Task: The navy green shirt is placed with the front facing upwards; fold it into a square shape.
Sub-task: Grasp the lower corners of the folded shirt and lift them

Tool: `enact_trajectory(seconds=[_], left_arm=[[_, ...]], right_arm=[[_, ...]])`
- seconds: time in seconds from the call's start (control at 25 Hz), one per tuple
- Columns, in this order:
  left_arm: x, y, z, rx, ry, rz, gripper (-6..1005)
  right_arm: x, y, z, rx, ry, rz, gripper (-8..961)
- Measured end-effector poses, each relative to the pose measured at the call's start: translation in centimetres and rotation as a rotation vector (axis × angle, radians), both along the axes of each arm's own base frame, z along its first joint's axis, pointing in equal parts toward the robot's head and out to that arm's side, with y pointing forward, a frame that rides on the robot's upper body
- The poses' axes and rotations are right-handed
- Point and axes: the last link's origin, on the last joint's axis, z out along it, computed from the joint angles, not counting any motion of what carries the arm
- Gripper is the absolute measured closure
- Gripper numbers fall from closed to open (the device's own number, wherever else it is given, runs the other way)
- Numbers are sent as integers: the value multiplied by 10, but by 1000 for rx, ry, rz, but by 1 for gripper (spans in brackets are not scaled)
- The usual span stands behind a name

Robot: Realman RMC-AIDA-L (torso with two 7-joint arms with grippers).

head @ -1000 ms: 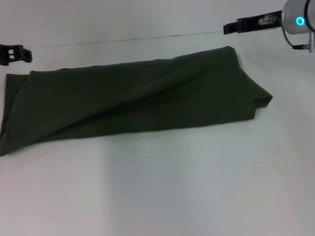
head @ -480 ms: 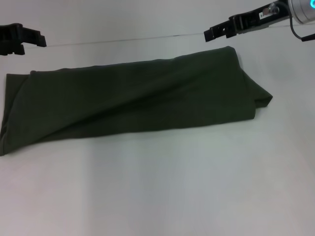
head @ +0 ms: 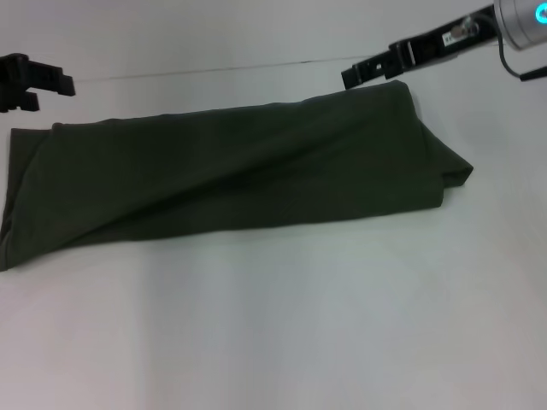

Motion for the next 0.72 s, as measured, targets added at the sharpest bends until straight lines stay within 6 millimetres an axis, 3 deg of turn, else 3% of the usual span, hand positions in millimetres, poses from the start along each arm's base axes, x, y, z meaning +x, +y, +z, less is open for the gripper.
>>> enact_trajectory(seconds=[0.24,0.52,0.72], left_arm=[[-12,6,4,88,37,-18,376],[-25,6,5,118,110,-22,377],[-32,11,-18,49,196,-52,378]], right_arm=[[13,-11,-7,30,66,49,41],[30,-36,3,164,128,250,44],[46,-50,2,237,107,362,46]])
